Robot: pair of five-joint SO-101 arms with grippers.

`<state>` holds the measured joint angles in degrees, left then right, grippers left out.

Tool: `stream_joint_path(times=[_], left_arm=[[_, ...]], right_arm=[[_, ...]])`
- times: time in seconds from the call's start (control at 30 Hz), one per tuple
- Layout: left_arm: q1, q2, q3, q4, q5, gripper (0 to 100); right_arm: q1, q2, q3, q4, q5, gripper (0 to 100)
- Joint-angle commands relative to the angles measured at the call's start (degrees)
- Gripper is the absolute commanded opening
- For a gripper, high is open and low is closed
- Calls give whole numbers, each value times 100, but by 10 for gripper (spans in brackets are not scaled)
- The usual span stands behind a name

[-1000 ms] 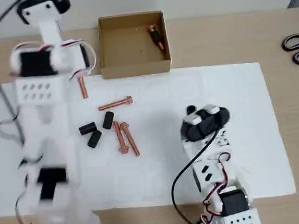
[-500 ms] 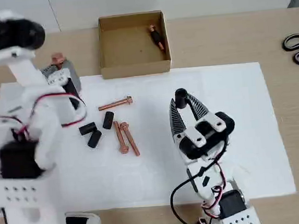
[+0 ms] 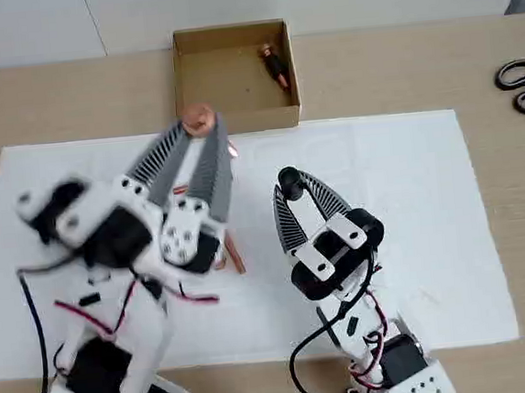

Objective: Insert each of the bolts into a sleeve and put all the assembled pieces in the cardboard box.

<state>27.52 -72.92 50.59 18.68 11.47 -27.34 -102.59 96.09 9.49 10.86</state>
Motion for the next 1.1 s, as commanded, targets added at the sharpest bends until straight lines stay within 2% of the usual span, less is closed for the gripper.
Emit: stream_joint_path(times=[0.0, 0.13, 0.3, 0.53, 0.77, 0.9, 1.07], left_arm=[[536, -255, 57, -211, -53, 6], [791, -246, 207, -44, -44, 6], [800, -246, 875, -571, -53, 6], [765, -246, 1007, -800, -70, 6], [791, -246, 989, -826, -686, 6], [791, -246, 884, -1116, -721, 6], [791, -246, 998, -932, -712, 6]], right_arm=[[-40, -57, 35, 374, 44, 4], [-40, -110, 35, 716, 18, 4], [-48, -119, 35, 716, 18, 4], [-48, -119, 35, -347, 53, 4], [-259, -119, 35, -479, 53, 4], [-593, -110, 35, -462, 62, 4], [-611, -110, 35, -453, 62, 4]])
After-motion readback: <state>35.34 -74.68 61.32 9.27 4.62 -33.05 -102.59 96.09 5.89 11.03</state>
